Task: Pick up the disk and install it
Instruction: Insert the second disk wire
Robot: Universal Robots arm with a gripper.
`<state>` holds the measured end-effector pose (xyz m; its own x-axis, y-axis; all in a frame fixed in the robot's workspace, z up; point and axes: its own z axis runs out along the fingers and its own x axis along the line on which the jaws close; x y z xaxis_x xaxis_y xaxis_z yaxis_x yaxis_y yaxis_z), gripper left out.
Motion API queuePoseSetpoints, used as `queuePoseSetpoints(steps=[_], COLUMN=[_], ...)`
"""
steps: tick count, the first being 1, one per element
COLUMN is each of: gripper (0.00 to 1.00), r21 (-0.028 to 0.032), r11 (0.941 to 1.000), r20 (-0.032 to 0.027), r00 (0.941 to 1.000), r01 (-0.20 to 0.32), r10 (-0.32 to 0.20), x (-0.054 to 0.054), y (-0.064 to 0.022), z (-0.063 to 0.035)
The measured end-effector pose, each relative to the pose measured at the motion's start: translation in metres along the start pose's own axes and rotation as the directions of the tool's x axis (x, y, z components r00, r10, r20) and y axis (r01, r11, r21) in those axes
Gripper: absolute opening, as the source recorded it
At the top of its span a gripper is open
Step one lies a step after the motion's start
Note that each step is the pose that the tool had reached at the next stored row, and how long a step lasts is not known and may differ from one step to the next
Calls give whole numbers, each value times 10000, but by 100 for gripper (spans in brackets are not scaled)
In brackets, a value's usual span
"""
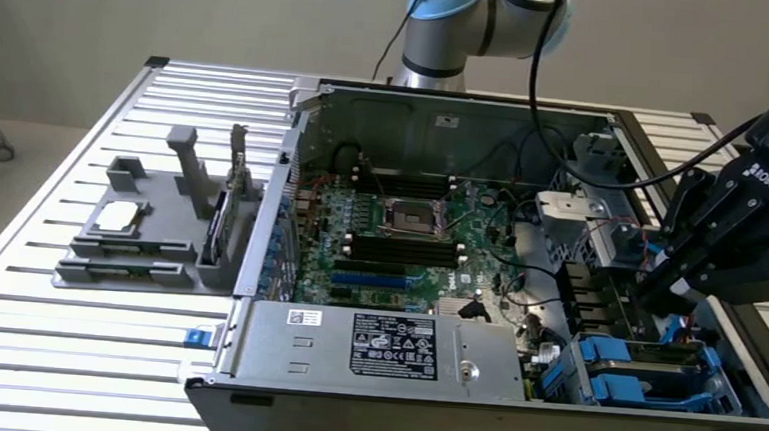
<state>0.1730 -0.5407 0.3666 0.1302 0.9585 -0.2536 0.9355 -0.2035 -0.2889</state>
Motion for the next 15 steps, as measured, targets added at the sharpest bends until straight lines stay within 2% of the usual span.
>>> queuePoseSetpoints(steps=[6,9,11,15], gripper=[20,20,20,20], r21=[-26,-66,-143,-390], r11=[10000,9999,9997,9989], r20=[20,38,47,51], r00=[10000,9999,9998,9996], r01=[68,135,189,278], r10=[-68,-135,-188,-276], x=[3,7,8,21], y=[30,49,51,42], z=[-16,-23,-24,-44])
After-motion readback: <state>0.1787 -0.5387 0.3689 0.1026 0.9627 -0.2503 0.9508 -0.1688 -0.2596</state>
